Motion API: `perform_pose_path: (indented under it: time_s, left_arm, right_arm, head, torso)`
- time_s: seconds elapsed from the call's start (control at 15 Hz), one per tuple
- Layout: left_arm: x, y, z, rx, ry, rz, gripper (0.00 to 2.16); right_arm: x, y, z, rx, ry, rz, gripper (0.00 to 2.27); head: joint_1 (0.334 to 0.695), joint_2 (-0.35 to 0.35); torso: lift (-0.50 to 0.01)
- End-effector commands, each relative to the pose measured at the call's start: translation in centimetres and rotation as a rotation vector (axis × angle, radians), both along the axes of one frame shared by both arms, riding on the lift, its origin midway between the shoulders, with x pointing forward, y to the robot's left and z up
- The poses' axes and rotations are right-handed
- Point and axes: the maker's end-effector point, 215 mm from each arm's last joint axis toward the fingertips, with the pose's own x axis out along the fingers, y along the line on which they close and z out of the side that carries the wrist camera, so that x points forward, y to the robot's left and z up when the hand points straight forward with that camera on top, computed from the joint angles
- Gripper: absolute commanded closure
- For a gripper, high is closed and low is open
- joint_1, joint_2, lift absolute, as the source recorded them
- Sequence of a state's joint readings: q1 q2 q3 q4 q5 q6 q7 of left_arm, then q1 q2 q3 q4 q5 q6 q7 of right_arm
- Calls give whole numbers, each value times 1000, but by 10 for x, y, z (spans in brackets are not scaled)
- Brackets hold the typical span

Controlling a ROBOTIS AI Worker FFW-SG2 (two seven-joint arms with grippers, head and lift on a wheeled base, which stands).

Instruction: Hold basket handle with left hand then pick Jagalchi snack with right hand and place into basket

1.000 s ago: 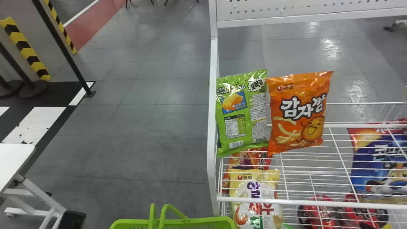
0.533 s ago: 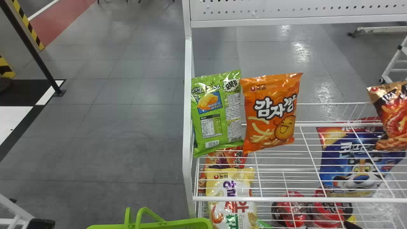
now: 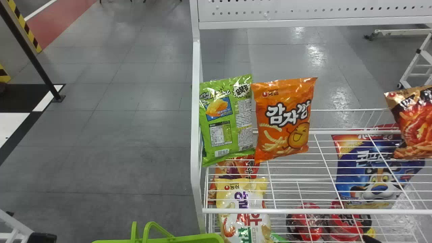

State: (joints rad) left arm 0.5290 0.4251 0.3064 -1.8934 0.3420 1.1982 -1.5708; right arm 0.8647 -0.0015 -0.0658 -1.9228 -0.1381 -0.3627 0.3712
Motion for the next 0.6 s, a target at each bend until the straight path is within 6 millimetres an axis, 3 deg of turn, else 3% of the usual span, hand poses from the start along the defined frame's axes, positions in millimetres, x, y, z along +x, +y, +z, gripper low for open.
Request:
perform_pose_path:
  time_s: [0.0,0.53]
  left_arm:
    - [-1,1,2,-8,5,-2,2051]
    - [-2,3,1,-2,24,-5,2051]
  right_arm:
    - [-1,-1,0,0,1,-3,113]
    - [-4,6,2,-5,25,15,113]
  head:
    - [695,63]
    - [695,75]
  torso:
    - [-9]
    - [-9]
